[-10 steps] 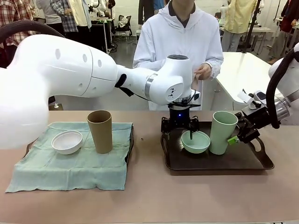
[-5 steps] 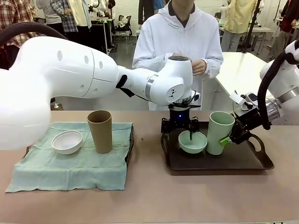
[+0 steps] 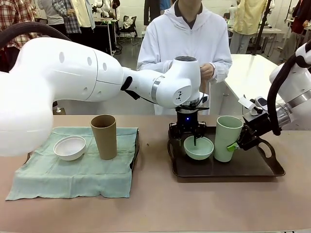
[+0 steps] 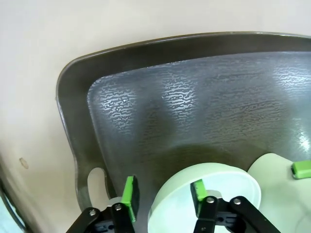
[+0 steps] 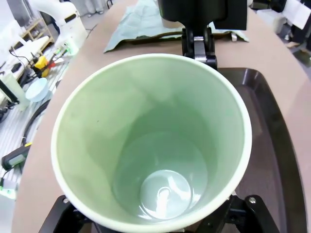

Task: Set up a tray with a mat and arrange the tableware.
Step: Pick up the Picnic Bowl and Reusable plastic cup from the Handle tray in front of the human's position and hold them in the air.

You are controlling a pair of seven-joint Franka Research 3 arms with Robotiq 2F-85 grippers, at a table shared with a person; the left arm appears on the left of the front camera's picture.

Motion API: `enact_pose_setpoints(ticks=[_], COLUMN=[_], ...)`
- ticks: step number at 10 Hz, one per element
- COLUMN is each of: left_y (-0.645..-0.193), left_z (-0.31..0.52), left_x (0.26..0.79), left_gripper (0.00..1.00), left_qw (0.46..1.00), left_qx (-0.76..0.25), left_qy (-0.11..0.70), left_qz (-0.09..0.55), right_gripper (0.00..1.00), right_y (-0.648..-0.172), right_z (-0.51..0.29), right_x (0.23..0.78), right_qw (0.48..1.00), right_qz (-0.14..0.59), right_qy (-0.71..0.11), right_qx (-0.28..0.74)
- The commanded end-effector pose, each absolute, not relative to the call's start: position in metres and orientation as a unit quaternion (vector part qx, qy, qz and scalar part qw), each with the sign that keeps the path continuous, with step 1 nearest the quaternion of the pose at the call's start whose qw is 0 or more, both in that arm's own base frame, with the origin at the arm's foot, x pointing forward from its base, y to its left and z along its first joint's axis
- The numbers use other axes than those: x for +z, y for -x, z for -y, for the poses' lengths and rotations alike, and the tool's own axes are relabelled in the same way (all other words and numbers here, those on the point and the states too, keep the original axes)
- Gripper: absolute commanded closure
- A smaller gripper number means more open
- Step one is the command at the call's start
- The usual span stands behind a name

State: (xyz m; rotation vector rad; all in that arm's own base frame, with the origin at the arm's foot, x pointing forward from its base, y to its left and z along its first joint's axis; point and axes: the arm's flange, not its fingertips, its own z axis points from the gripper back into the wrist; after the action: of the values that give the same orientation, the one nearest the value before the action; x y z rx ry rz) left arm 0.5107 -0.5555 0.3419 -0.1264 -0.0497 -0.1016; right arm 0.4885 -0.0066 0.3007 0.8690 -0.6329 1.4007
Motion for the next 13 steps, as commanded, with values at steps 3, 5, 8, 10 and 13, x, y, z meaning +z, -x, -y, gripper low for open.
enact_pose_setpoints(ticks=[3,5,8,10,13], left_y=[-0.511,-0.511,-0.508,-0.510,-0.497], left_z=[0.559,0.558,0.556,0.549,0.539], left_x=[0.351,0.354,0.359,0.387,0.477], left_gripper=[1.00,1.00,1.00,1.00,1.00], left_qw=[0.998,0.998,0.998,0.999,0.997], left_qx=[-0.030,-0.031,-0.030,-0.014,0.002], left_qy=[0.039,0.034,0.037,0.045,0.072], left_qz=[0.032,0.031,0.031,-0.002,0.033], right_gripper=[0.76,1.00,1.00,1.00,1.00], right_y=[-0.488,-0.487,-0.482,-0.472,-0.443], right_z=[0.024,0.035,0.049,0.056,0.072], right_x=[0.311,0.321,0.338,0.372,0.449], right_qw=[0.630,0.632,0.633,0.633,0.625], right_qz=[0.294,0.306,0.316,0.297,0.304], right_qy=[-0.376,-0.368,-0.361,-0.382,-0.377], right_qx=[0.613,0.609,0.608,0.604,0.613])
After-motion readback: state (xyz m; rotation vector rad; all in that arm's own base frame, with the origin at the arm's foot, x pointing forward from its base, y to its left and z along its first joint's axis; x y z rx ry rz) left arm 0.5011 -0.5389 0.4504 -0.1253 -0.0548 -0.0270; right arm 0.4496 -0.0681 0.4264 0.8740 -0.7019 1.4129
